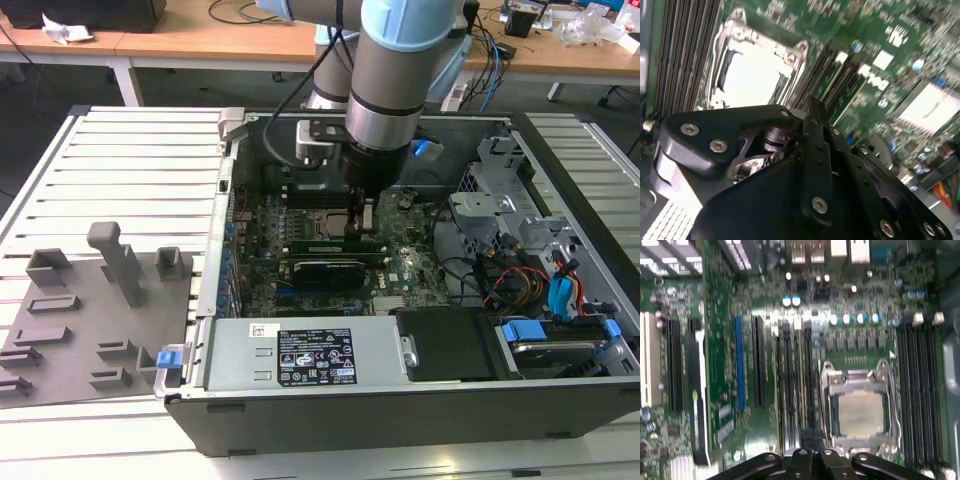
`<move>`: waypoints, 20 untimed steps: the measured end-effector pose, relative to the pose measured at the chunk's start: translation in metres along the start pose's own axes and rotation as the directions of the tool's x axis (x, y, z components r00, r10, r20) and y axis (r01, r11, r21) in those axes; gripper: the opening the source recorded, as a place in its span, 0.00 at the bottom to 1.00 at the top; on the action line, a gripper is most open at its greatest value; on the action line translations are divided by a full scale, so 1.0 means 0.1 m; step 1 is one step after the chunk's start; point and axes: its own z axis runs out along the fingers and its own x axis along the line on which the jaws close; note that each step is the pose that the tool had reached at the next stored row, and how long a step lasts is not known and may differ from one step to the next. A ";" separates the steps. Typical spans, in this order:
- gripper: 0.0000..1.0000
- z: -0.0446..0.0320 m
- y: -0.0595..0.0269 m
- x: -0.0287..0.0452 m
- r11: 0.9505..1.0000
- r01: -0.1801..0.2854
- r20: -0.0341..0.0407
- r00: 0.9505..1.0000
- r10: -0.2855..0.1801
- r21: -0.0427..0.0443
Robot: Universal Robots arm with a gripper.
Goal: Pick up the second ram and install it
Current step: 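Press down the second ram until it locks into place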
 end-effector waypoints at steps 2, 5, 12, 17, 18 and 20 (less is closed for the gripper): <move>0.11 0.004 0.091 0.011 1.000 0.000 0.000 1.000 0.000 0.000; 0.11 0.012 0.303 0.038 1.000 0.000 0.002 1.000 0.000 0.001; 0.11 0.091 0.513 0.066 1.000 0.001 0.014 1.000 -0.001 0.002; 0.11 0.035 0.500 0.069 1.000 0.001 0.027 1.000 -0.001 0.002; 0.11 0.013 0.475 0.069 1.000 0.001 0.027 1.000 -0.001 0.001; 0.11 0.005 0.376 0.063 1.000 0.001 0.031 1.000 -0.001 -0.002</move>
